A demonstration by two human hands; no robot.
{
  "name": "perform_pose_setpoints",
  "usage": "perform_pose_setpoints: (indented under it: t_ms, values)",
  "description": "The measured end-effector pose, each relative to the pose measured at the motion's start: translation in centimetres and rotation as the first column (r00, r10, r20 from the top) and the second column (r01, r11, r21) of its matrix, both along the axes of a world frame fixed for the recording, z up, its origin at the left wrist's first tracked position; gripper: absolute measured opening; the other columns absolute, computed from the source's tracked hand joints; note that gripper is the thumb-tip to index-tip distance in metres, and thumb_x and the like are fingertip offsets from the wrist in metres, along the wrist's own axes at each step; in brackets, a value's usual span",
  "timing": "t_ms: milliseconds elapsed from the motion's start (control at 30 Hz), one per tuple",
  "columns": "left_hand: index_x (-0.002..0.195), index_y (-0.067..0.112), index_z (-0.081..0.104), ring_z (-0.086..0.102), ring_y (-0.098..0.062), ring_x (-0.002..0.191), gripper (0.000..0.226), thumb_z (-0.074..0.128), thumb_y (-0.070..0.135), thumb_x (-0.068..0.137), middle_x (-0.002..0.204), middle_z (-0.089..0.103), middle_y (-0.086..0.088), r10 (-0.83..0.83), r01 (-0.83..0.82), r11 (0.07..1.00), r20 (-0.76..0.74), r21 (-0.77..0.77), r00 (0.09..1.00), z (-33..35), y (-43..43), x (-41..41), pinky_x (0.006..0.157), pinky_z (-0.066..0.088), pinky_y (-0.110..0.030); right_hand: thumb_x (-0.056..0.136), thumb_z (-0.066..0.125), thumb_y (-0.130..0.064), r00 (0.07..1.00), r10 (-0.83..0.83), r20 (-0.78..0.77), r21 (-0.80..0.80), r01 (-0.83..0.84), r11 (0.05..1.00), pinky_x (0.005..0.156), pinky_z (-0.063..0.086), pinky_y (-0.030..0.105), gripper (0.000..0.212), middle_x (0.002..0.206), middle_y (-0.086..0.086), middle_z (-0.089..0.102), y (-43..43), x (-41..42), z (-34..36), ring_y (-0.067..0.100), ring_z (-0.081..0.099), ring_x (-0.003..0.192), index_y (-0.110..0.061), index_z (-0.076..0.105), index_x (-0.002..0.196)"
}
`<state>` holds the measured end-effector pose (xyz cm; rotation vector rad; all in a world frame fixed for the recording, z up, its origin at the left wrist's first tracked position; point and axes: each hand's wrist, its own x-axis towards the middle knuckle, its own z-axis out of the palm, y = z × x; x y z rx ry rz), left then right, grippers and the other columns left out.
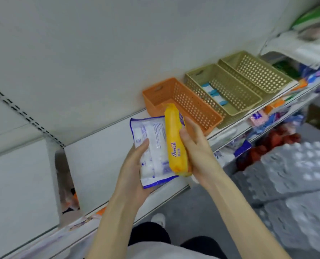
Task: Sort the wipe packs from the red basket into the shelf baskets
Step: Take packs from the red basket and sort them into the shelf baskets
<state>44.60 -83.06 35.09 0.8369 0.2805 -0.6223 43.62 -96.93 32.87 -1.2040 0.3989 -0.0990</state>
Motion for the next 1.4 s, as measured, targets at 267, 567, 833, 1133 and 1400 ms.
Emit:
perform_pose_setpoints:
  t_ms: [267,567,833,1133,1400]
  values:
    - [0.077,0.017,0.080,0.073,-0.028,0.081,0.038,0.046,0.027,0.092,0.095,0.075,-0.011,0.045,-0.047,0.998,-0.057,-0.031,0.997,-0.4,-5.3,7.3,0.074,0.055,-0.052,0.082,0.065,-0.018,0.990,-0.007,-0.139,0.255,0.043,0.966,0.082,0.057,0.045,0.038,0.109,0.008,0.072,-7.6,6.2,-0.2,0.027,0.070,0.097,-0.015,0.060,0.120]
    - [0.115,0.010,0.070,0.063,-0.030,0.111,0.059,0.074,0.038,0.063,0.127,0.062,-0.015,0.411,-0.419,0.907,-0.129,-0.040,0.903,-3.3,-7.9,10.9,0.100,0.044,-0.049,0.087,0.058,-0.012,0.923,0.243,-0.299,0.396,-0.112,0.911,0.091,0.051,0.046,0.037,0.117,0.016,0.067,-14.0,15.6,-4.7,0.031,0.065,0.106,-0.005,0.059,0.123]
    - [0.118,0.014,0.068,0.058,-0.025,0.120,0.078,0.088,0.045,0.049,0.130,0.061,-0.012,0.517,-0.527,0.850,-0.176,-0.012,0.838,-4.8,-9.1,9.7,0.100,0.041,-0.050,0.089,0.058,0.002,0.812,0.297,-0.503,0.578,0.060,0.814,0.085,0.049,0.041,0.018,0.122,0.016,0.061,-12.8,20.7,-9.1,0.025,0.061,0.095,-0.008,0.060,0.105]
    - [0.124,0.016,0.065,0.062,-0.026,0.115,0.074,0.081,0.049,0.060,0.125,0.064,-0.012,0.483,-0.488,0.870,-0.317,0.069,0.816,-6.6,-9.2,10.4,0.104,0.043,-0.048,0.087,0.066,-0.009,0.761,0.025,-0.648,0.437,0.345,0.831,0.095,0.050,0.038,0.035,0.120,0.010,0.062,-9.8,25.2,-13.3,0.024,0.058,0.114,-0.012,0.058,0.121]
    - [0.118,0.018,0.064,0.066,-0.024,0.106,0.051,0.054,0.046,0.077,0.114,0.070,-0.008,0.471,-0.448,0.881,-0.344,0.150,0.812,-6.7,-9.9,12.6,0.102,0.042,-0.043,0.089,0.066,-0.019,0.779,-0.133,-0.613,0.033,0.193,0.981,0.070,0.055,0.034,0.015,0.101,0.009,0.066,-9.7,26.1,-15.1,0.025,0.066,0.092,-0.012,0.059,0.101]
